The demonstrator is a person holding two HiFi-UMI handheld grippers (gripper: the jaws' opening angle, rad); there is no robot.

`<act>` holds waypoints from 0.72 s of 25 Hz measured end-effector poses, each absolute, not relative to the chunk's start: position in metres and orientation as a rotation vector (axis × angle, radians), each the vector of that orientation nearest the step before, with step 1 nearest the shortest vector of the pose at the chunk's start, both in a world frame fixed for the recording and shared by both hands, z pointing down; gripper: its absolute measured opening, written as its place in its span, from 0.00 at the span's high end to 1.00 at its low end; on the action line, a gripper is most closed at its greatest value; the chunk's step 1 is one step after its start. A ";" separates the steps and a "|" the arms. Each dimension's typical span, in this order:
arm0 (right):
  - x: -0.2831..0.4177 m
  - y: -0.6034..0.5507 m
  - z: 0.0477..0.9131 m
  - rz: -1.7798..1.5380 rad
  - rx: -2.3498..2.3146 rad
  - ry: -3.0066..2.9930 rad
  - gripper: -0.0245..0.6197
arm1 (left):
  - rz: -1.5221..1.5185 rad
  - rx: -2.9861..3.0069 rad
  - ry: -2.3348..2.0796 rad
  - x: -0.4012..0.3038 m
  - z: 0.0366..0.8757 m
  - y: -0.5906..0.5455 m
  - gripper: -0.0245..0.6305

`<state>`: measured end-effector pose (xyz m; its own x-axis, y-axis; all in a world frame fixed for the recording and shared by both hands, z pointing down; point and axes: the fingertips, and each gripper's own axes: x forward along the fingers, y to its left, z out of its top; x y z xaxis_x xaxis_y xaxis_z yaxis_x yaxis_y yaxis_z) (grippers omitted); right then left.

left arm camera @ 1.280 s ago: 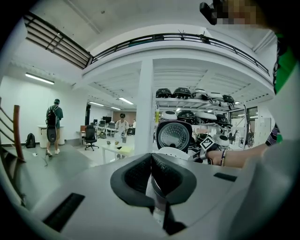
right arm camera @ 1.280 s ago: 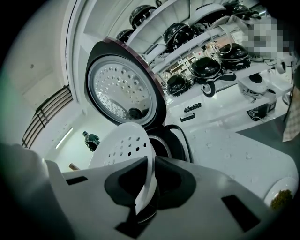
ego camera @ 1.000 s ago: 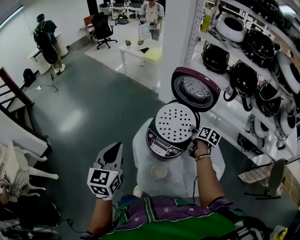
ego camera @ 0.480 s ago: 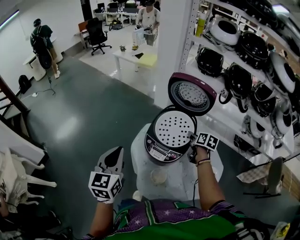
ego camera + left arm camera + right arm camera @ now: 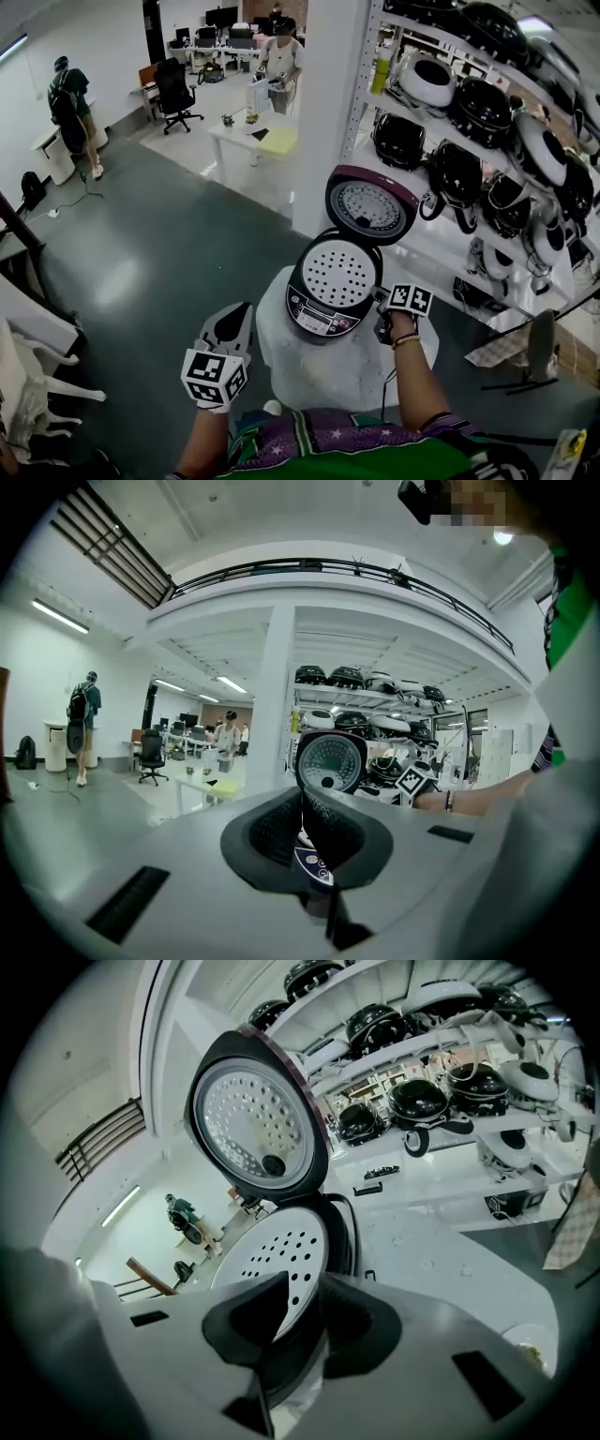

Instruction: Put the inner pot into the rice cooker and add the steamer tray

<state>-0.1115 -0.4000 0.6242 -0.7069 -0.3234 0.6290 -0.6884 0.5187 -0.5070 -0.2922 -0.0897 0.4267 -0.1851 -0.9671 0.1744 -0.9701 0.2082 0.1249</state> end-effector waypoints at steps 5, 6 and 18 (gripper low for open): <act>-0.095 -0.387 0.610 1.040 0.886 -2.341 0.80 | -0.007 1.915 -2.221 -0.299 0.426 -0.088 0.93; -0.091 -0.384 0.607 1.036 0.896 -2.350 0.80 | -0.012 1.930 -2.209 -0.300 0.426 -0.089 0.93; -0.031 -0.295 0.587 0.893 1.003 -2.430 0.81 | -0.045 2.182 -1.888 -0.276 0.441 -0.100 0.93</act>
